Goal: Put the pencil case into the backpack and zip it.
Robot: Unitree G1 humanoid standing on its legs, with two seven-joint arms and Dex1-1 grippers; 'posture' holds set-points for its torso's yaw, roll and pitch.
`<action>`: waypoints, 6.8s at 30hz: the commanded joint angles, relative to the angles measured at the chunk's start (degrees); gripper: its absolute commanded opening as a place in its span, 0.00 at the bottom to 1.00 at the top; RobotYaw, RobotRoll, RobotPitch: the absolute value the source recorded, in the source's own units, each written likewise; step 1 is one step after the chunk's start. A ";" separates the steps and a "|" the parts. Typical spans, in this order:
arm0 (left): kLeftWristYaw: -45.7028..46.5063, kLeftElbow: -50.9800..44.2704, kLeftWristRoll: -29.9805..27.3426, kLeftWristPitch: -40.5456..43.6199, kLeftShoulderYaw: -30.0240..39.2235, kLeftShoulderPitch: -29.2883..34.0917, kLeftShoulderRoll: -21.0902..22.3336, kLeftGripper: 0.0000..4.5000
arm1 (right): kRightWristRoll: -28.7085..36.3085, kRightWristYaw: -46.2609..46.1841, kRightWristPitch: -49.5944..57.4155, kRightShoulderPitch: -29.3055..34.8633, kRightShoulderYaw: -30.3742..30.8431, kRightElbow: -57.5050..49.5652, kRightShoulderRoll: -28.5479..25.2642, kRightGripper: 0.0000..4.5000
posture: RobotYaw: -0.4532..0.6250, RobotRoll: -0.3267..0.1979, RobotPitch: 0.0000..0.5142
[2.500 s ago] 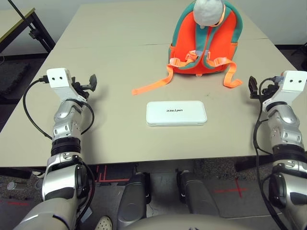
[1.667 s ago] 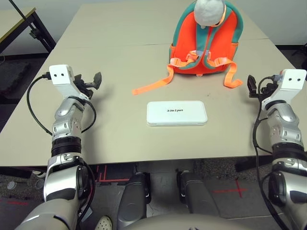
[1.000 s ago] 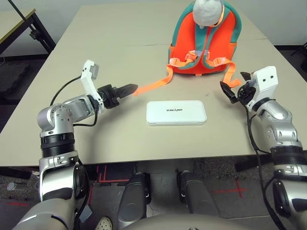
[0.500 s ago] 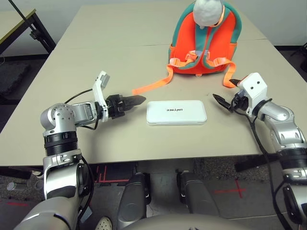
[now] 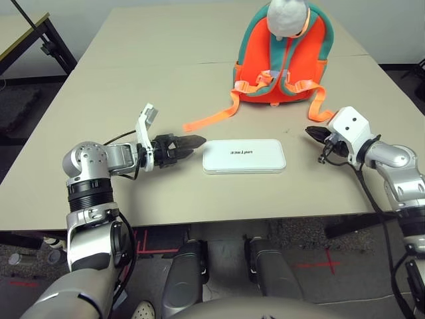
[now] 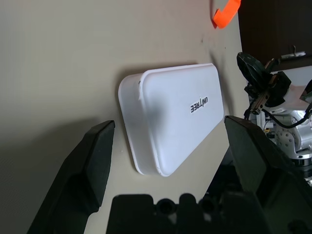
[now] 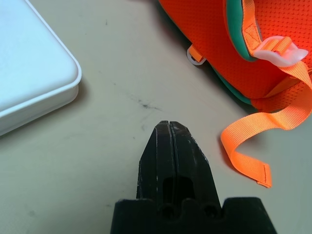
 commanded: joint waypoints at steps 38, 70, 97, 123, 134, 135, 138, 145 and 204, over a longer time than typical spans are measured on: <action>-1.37 3.21 2.43 -3.24 -4.41 1.01 -1.73 1.00 | -1.10 8.29 5.80 2.05 10.37 -11.05 5.19 0.00 | 0.35 0.62 0.25; -0.76 10.80 3.41 -12.06 0.92 -1.27 0.96 0.77 | -1.58 8.30 3.98 0.84 11.68 -10.12 6.86 0.00 | 0.35 0.62 0.26; -3.63 5.67 0.49 -12.05 3.57 -1.28 -1.44 0.29 | -2.34 6.96 2.51 0.66 11.63 -8.24 6.47 0.00 | 0.35 0.62 0.26; -2.40 4.86 -2.33 -11.73 8.50 -5.56 0.88 0.27 | -4.49 5.52 2.44 1.14 11.36 -6.78 5.77 1.00 | 0.35 0.62 0.27; -2.47 -0.70 -3.70 -23.92 13.01 -9.80 4.20 0.27 | 1.82 -5.39 17.19 -3.75 2.39 -4.65 11.68 1.00 | 0.36 0.62 0.27; -2.59 -1.11 -4.07 -25.18 13.14 -9.99 4.15 0.27 | 3.12 -6.60 19.11 -4.38 0.93 -4.74 12.69 1.00 | 0.37 0.62 0.27; -2.22 -1.17 -4.54 -28.38 13.32 -10.80 4.35 0.27 | 8.70 -11.51 25.34 -7.03 -5.20 -5.09 16.92 1.00 | 0.36 0.62 0.27; -1.18 1.08 -4.88 -37.44 15.07 -13.37 4.29 0.27 | 18.77 -19.58 32.78 -13.10 -15.13 -6.54 22.41 1.00 | 0.36 0.62 0.27; -1.68 5.30 -1.98 -56.71 6.96 -13.93 3.22 0.27 | 18.06 -17.21 25.13 -23.34 -11.41 3.16 18.87 0.18 | 0.37 0.62 0.27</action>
